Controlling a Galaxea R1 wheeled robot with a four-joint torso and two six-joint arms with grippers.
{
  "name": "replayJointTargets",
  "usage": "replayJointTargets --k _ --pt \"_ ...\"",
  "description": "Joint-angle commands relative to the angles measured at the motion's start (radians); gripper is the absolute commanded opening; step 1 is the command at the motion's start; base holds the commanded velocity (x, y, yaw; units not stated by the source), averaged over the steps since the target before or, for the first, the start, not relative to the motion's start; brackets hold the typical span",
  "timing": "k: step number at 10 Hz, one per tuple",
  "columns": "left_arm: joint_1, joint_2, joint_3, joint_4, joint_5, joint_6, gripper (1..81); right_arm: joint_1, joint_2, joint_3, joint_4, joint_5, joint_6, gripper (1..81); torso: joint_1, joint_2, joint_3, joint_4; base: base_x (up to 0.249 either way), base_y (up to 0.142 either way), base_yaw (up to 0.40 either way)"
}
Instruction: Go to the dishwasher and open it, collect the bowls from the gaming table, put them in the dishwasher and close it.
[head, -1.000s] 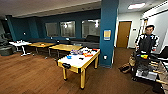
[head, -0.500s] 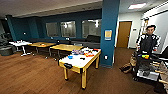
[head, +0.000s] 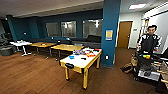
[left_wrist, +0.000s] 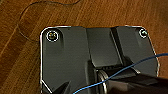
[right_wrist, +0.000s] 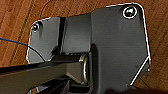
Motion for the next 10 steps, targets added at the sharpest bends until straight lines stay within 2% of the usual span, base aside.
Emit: replayJointTargets --k 1,8,10 --pt "-0.056 -0.001 -0.002 0.008 0.046 0.008 81.1 0.052 0.003 0.005 -0.008 -0.050 -0.002 81.1 0.000 0.000 0.000 0.000 0.000 0.078 0.000" --pt "-0.056 -0.001 -0.002 0.008 0.043 0.010 81.1 0.054 0.003 0.003 -0.008 -0.050 -0.003 81.1 0.000 0.000 0.000 0.000 0.000 0.071 0.000" --pt "-0.056 -0.001 -0.002 0.008 0.041 0.010 81.1 0.052 0.002 0.003 -0.008 -0.050 -0.003 81.1 0.000 0.000 0.000 0.000 0.081 0.069 0.000"
